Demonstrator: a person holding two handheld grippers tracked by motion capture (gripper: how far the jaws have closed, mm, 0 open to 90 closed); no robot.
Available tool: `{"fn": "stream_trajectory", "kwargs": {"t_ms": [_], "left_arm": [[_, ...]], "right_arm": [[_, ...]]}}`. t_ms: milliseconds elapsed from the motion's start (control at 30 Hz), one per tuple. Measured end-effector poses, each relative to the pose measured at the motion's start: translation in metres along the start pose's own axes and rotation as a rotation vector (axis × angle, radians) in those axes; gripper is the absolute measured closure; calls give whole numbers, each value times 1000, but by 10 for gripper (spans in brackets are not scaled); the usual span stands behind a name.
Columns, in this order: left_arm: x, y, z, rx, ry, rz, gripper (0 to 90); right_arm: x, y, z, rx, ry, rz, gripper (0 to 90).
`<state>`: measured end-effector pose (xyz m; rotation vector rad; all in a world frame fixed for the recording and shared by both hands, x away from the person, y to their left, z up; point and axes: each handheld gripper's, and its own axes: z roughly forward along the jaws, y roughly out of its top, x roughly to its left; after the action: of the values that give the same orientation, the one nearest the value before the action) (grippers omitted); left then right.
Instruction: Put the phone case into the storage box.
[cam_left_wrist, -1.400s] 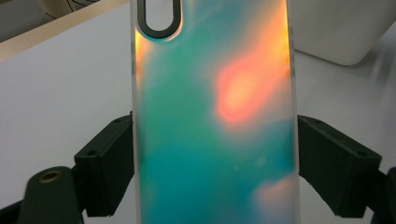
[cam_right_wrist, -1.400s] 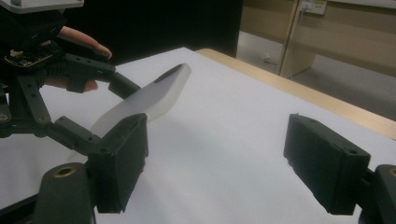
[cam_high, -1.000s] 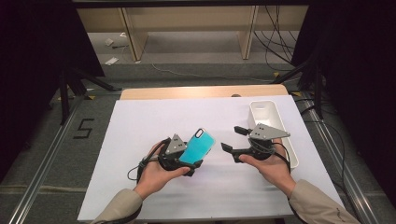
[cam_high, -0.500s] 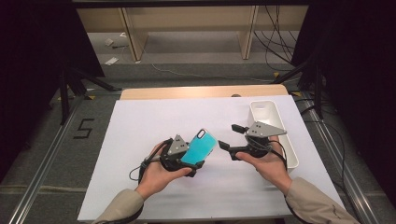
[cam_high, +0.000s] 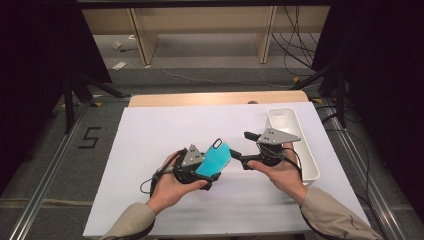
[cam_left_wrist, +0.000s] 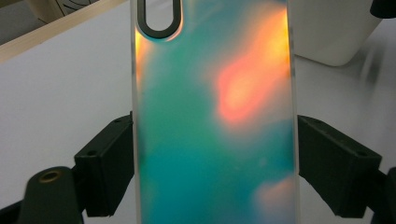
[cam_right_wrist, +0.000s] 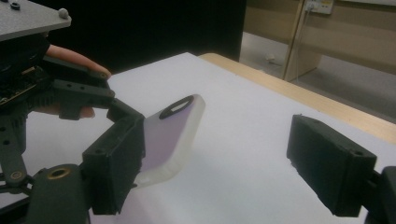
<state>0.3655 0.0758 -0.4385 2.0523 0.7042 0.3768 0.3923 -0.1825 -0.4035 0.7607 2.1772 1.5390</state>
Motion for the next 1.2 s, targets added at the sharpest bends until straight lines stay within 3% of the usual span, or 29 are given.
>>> {"fn": "stream_trajectory", "kwargs": {"t_ms": [467,1200], "left_arm": [[-4,3,4,-5,-3,13,167],[-9,7,10,-6,-8,29,167]], "right_arm": [[-1,2,10,20,-3,15,123],[1,6,23,24,11,29,136]]}}
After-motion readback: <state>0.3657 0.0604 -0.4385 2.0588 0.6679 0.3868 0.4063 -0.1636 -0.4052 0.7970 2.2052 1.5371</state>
